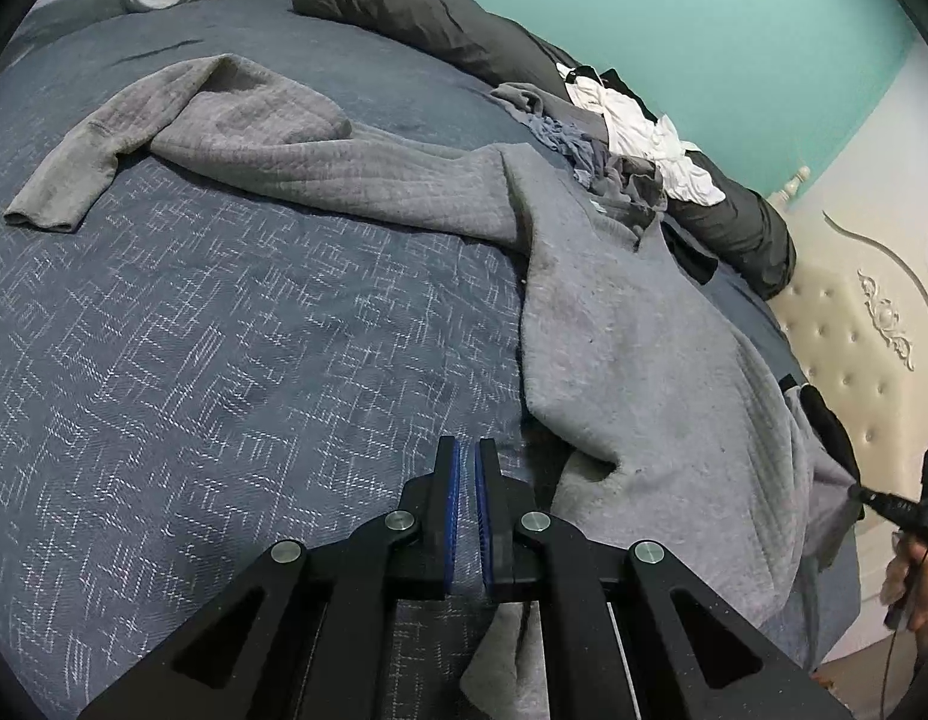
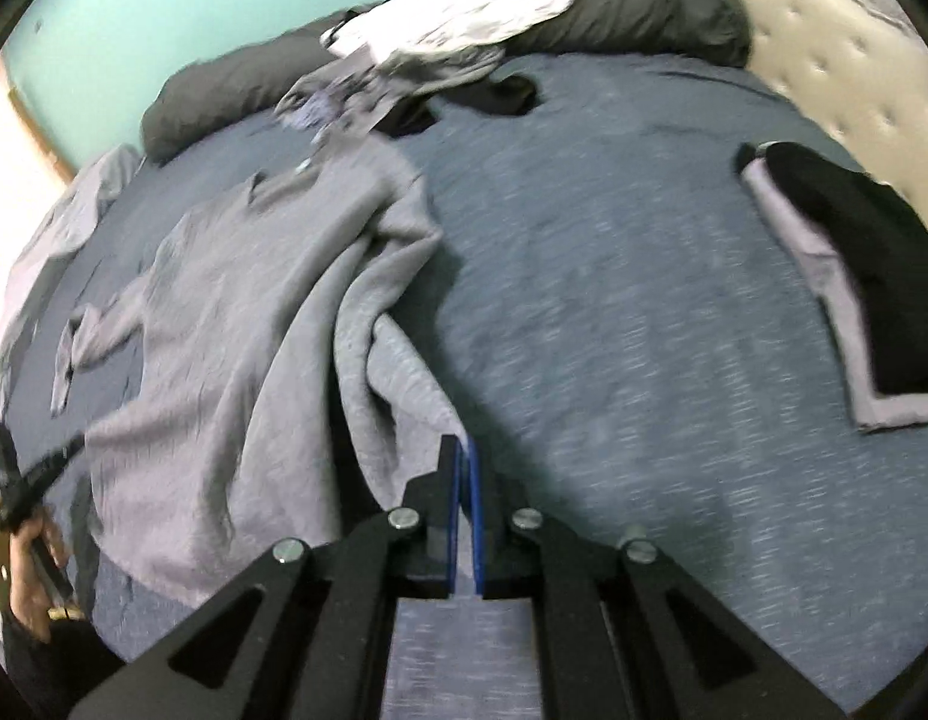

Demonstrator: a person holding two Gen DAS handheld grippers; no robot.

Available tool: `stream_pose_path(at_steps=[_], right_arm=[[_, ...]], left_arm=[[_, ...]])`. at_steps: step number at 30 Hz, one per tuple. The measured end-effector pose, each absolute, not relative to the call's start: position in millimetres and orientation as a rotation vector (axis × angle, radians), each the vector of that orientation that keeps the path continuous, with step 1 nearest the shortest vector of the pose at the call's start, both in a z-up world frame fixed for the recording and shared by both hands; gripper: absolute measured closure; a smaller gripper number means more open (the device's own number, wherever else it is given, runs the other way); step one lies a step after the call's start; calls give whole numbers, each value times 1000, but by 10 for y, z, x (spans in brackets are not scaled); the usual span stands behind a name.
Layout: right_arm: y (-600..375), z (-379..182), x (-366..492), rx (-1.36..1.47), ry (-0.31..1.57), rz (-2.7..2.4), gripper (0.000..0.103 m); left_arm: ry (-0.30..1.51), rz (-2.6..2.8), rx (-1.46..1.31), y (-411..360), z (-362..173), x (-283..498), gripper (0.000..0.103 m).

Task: Fold clothes
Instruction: 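Open both tools and release the sweatshirt onto the bed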

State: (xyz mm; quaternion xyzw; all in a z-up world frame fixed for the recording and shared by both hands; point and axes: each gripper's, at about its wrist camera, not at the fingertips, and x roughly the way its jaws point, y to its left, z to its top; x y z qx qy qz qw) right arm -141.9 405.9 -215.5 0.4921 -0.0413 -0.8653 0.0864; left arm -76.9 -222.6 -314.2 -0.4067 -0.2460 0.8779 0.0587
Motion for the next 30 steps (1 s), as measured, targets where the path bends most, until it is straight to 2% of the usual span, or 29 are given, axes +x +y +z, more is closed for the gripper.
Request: stream_pose_path(at_steps=[9, 16, 18, 19, 20, 22, 23, 24, 25, 26, 30], right_arm=[[4686, -1730, -1606, 1427, -22, -2788, 103], [4885, -2189, -1642, 1526, -171, -2656, 102], [4760, -2393, -1600, 1555, -165, -2573, 102], [4668, -2498, -1581, 1570, -136, -2535, 101], [4538, -2612, -1562, 1584, -76, -2495, 99], [4295, -2785, -1527, 1588, 27, -2433, 87], [4184, -2851, -1512, 1582, 66, -2409, 76], [4084, -2903, -1503, 1570, 92, -2391, 65], [3986, -2950, -1496, 1558, 116, -2376, 61], [3897, -2991, -1497, 1548, 136, -2361, 58], [3582, -3170, -1571, 1556, 260, -2319, 57]], left_arm=[[-724, 2657, -1247, -2191, -3172, -808, 96], [-699, 2657, -1250, -2149, -3174, -847, 90], [-695, 2659, -1248, -2134, -3170, -854, 86], [-693, 2661, -1247, -2126, -3167, -857, 80], [-691, 2662, -1246, -2117, -3165, -860, 72], [-687, 2665, -1244, -2100, -3159, -866, 60], [-687, 2668, -1243, -2099, -3157, -867, 52], [-690, 2672, -1243, -2105, -3155, -866, 50], [-695, 2676, -1244, -2112, -3155, -867, 49], [-699, 2680, -1244, -2118, -3154, -868, 48], [-711, 2690, -1245, -2136, -3152, -873, 40]])
